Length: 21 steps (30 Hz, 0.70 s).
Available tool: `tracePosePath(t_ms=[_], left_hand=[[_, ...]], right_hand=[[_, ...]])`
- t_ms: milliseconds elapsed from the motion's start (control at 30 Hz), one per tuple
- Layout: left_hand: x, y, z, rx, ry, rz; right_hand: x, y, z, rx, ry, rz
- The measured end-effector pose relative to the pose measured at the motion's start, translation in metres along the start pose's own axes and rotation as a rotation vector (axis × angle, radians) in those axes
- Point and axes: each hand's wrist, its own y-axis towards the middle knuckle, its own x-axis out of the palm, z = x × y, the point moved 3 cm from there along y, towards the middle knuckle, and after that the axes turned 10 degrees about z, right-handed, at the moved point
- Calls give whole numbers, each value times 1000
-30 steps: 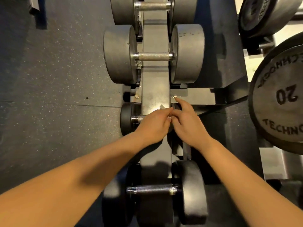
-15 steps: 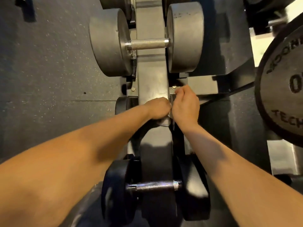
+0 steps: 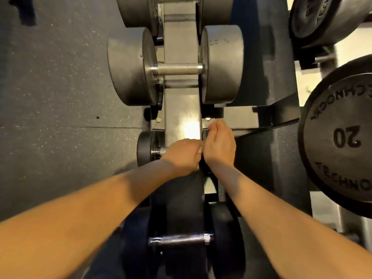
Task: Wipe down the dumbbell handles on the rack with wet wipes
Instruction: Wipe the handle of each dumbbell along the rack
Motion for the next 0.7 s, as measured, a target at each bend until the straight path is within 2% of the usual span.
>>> tracePosePath(t_ms=[67, 167, 233, 300, 333, 400, 467, 567, 633, 700], left_hand=[[-11, 17, -12, -136, -104, -223], [-24, 33, -15, -328, -296, -441], [-24, 36, -9, -464, -405, -512], [-21, 35, -1, -520, -411, -474], [-19, 33, 2, -491, -359, -444], [-14, 25, 5, -312, -121, -349], [-5, 6, 3, -170, 74, -114], [3, -36, 1, -13, 166, 315], [7, -54, -5, 134, 305, 505], [1, -61, -10, 179, 370, 622]], right_hand=[[0, 0, -1, -12, -6, -5], [-1, 0, -3, -27, -15, -18], [0, 0, -2, -42, -31, -36], [0, 0, -2, -49, -44, -50], [0, 0, -1, -50, -48, -51], [-1, 0, -1, -53, -55, -44], [-2, -1, -2, -52, -61, -38], [-2, -2, -3, -49, -69, -38], [-2, -1, -4, -54, -65, -33], [-1, -1, -3, -54, -66, -31]])
